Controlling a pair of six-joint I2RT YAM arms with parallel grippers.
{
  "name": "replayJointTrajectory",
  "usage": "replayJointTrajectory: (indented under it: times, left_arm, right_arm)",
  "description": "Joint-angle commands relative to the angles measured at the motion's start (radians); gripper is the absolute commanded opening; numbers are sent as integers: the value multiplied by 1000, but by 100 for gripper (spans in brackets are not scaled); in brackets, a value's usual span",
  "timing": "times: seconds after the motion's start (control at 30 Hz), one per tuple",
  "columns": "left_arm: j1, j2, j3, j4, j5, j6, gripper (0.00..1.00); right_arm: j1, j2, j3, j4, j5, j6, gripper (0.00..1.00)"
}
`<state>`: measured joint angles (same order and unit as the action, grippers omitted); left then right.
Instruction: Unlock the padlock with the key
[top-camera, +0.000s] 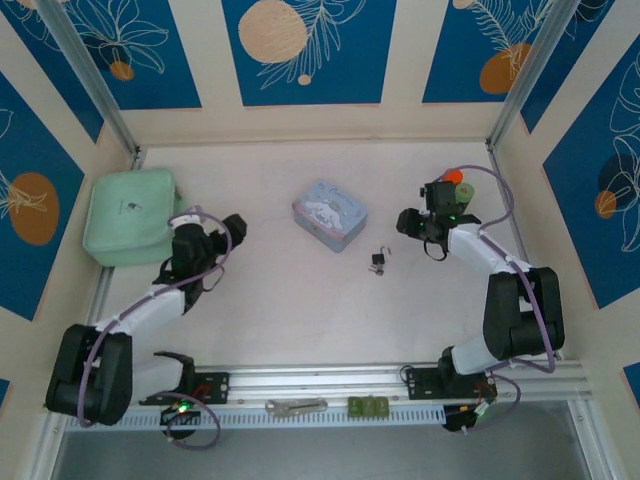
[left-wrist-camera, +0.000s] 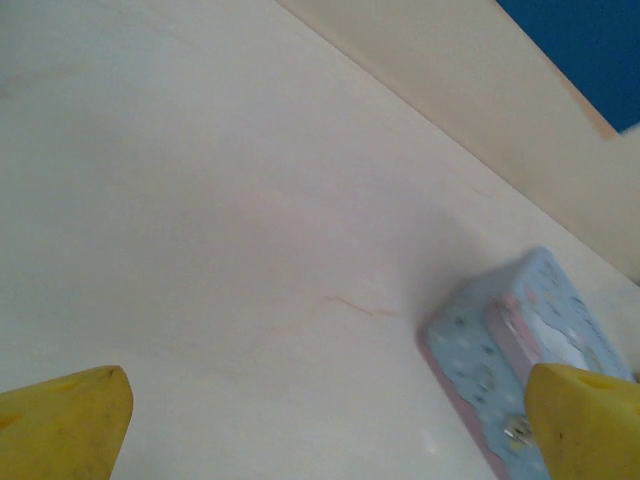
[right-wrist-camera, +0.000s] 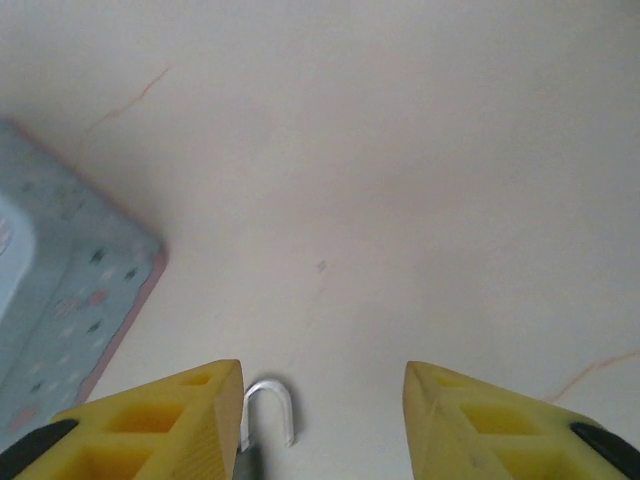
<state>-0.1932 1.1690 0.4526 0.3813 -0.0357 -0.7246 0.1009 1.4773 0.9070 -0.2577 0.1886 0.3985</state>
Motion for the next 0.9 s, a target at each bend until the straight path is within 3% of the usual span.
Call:
replayJointTrajectory:
  times: [0.0, 0.23, 0.33, 0.57, 0.6, 0.67, 0.77, 0.87]
  left_arm:
    - [65, -55, 43, -146, -49, 140, 100]
    - [95, -76, 83, -246, -260, 421, 100]
    - [96, -48, 52, -180, -345, 487, 100]
    - [101, 7, -28, 28, -401, 556, 100]
    - [101, 23, -35, 48, -410, 566, 100]
    - [101, 58, -52, 99, -408, 580, 100]
    - [100, 118, -86, 219, -384, 599, 100]
    - [100, 149, -92, 285, -364, 641, 100]
  right_arm:
    - [-49, 12, -19, 103, 48, -38, 45]
    - [-39, 10, -183, 409, 210, -212, 44]
    - [-25, 15, -279, 624, 176, -285, 43]
    - [-12, 52, -341, 824, 217, -286, 48]
    - [-10, 41, -353, 831, 216, -285, 50]
    - [-24, 25, -398, 891, 183, -280, 65]
    - [-76, 5, -470, 994, 73, -253, 100]
    - [-74, 50, -513, 1121, 73, -261, 99]
